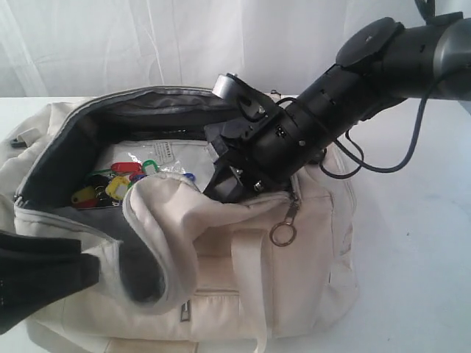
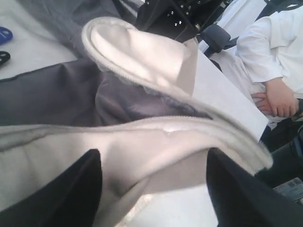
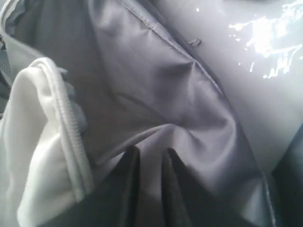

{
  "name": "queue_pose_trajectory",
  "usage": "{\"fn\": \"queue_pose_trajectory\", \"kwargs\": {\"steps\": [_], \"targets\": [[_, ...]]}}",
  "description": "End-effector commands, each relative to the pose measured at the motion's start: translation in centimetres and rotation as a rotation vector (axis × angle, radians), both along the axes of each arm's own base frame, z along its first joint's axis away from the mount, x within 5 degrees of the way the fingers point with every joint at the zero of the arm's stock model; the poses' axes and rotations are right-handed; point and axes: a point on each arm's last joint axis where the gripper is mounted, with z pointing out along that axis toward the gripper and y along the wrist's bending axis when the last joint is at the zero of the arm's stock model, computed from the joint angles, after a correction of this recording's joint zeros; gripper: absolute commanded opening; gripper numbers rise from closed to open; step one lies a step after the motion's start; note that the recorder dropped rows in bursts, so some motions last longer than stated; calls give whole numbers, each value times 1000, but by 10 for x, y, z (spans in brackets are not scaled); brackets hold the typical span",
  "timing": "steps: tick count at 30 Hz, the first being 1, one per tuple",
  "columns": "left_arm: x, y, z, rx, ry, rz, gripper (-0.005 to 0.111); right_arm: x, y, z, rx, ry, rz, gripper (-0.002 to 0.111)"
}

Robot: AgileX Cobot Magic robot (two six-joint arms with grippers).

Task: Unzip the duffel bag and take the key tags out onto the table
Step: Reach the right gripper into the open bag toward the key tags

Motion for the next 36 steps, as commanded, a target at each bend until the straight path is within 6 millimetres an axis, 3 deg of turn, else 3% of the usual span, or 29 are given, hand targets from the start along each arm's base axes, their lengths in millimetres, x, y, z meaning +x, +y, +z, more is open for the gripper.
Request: {"fn": "queue_pose_trajectory", "kwargs": {"steps": [1, 8, 11, 15, 19, 27, 31, 36], "targets": [[7, -1, 29, -13, -105, -8, 67, -28, 2, 13, 5, -14, 60, 17], [18, 0, 80, -6, -295, 11, 67, -80, 15, 8, -43, 16, 194, 17], [30, 8, 86, 49, -353, 159, 67, -89, 15, 10, -64, -14, 231, 17], [35, 12, 86, 73, -367, 220, 67, -90, 14, 24, -16, -97, 256, 17], [39, 16, 86, 92, -374, 283, 59, -61, 28, 36, 75, -362, 43, 20], [47, 27, 86, 258, -529, 369, 20, -21, 42, 67, 228, -651, -275, 44], [49, 31, 87, 343, -604, 399, 13, -6, 48, 56, 202, -684, -340, 49], [47, 52, 97, 396, -628, 659, 9, 10, 60, 25, 143, -657, -357, 51]]}}
